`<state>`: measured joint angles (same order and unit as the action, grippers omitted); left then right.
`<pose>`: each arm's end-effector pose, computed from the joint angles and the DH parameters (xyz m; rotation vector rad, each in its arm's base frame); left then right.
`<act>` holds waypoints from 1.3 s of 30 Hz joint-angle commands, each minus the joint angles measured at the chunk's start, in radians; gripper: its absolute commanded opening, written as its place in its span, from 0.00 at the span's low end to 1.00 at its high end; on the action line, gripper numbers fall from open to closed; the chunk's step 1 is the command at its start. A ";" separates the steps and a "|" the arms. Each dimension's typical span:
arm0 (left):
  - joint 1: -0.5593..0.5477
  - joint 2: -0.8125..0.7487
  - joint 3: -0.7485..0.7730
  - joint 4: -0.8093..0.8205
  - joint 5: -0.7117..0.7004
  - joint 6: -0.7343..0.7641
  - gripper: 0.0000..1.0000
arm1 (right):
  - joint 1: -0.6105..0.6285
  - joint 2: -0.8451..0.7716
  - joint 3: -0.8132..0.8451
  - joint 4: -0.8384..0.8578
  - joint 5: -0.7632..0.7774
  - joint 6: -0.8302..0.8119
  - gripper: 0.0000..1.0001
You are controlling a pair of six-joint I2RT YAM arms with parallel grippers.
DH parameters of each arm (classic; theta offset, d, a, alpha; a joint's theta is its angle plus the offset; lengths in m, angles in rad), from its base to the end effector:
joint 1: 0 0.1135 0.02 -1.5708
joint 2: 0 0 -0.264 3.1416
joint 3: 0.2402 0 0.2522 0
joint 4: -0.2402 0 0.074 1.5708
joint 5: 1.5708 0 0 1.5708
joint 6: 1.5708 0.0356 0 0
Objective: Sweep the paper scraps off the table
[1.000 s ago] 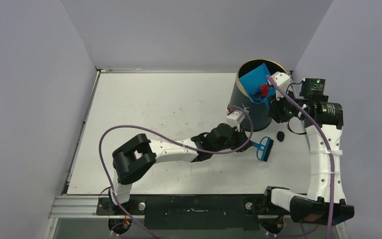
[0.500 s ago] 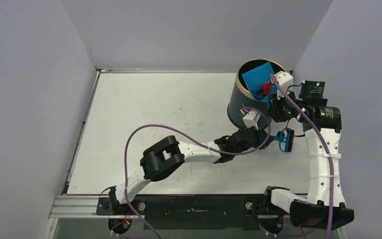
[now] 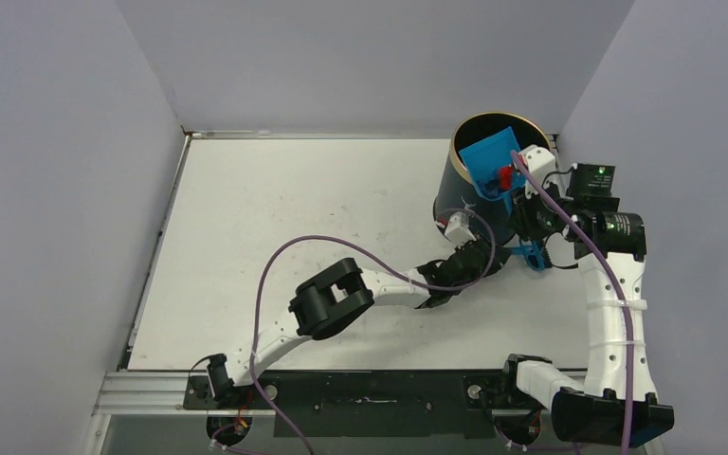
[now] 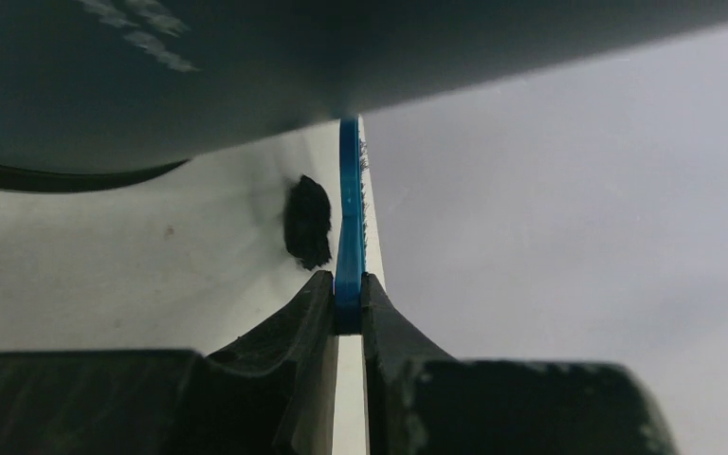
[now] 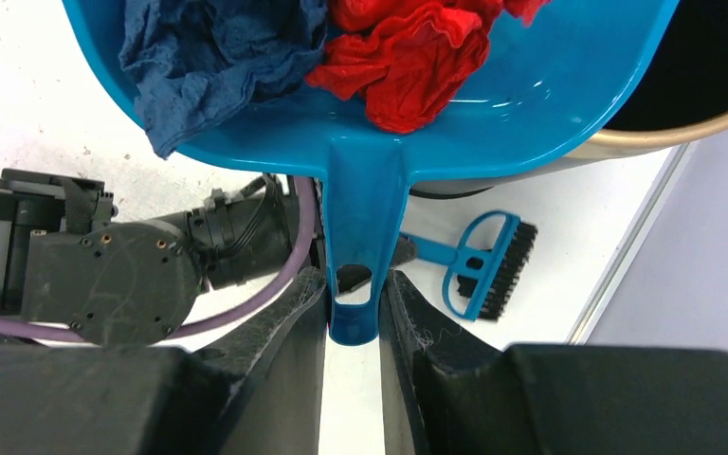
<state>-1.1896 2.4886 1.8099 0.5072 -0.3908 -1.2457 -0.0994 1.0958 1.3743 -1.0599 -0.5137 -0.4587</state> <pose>0.2222 -0.5179 0.1486 -0.3768 1.9269 -1.3970 0.1936 -0.0017 0.3993 -0.6401 2.1560 0.3080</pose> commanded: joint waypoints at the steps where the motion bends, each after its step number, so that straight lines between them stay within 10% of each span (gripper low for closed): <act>1: 0.019 -0.010 0.020 -0.013 -0.091 -0.154 0.00 | -0.005 -0.018 -0.019 0.046 -0.026 -0.003 0.05; 22: 0.140 -0.936 -0.992 -0.261 -0.123 -0.048 0.00 | -0.005 -0.034 -0.042 0.001 -0.026 -0.071 0.05; 39: 0.285 -1.235 -0.730 -0.644 0.091 0.470 0.00 | -0.003 -0.079 -0.018 -0.194 0.035 -0.282 0.05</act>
<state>-0.9882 1.3075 1.0119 0.0010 -0.4133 -0.9295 -0.0994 1.0622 1.3338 -1.1767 -0.5030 -0.6224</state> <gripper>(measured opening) 0.101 0.227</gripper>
